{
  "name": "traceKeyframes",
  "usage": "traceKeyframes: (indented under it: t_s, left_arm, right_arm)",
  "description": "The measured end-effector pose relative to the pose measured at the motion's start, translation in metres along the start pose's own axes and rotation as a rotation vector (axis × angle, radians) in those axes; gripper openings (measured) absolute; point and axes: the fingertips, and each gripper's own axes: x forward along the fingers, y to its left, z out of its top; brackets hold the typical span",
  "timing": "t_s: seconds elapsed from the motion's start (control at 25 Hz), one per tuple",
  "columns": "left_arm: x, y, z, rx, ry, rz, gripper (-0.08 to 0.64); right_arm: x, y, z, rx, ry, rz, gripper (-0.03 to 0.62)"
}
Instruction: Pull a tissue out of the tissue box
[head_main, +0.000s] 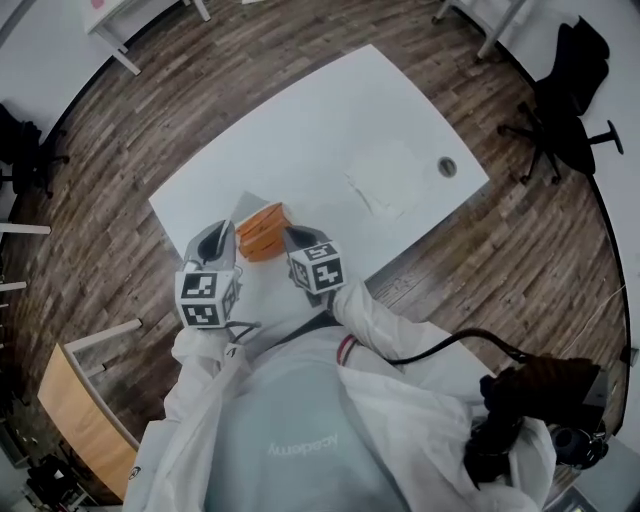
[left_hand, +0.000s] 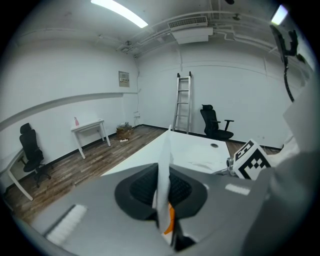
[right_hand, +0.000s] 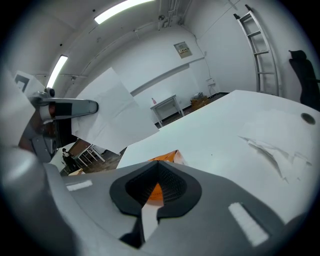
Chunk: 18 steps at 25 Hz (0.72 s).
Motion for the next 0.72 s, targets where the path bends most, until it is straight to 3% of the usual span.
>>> traceKeyframes:
  t_s: [0.32, 0.72]
  left_arm:
    - [-0.014, -0.018, -0.001, -0.015, -0.014, 0.029, 0.003]
    - [-0.049, -0.036, -0.006, -0.068, -0.058, 0.127, 0.003]
  right_arm:
    - [-0.03, 0.002, 0.003, -0.015, -0.025, 0.019, 0.0]
    - [-0.07, 0.004, 0.001, -0.066, -0.043, 0.074, 0.0]
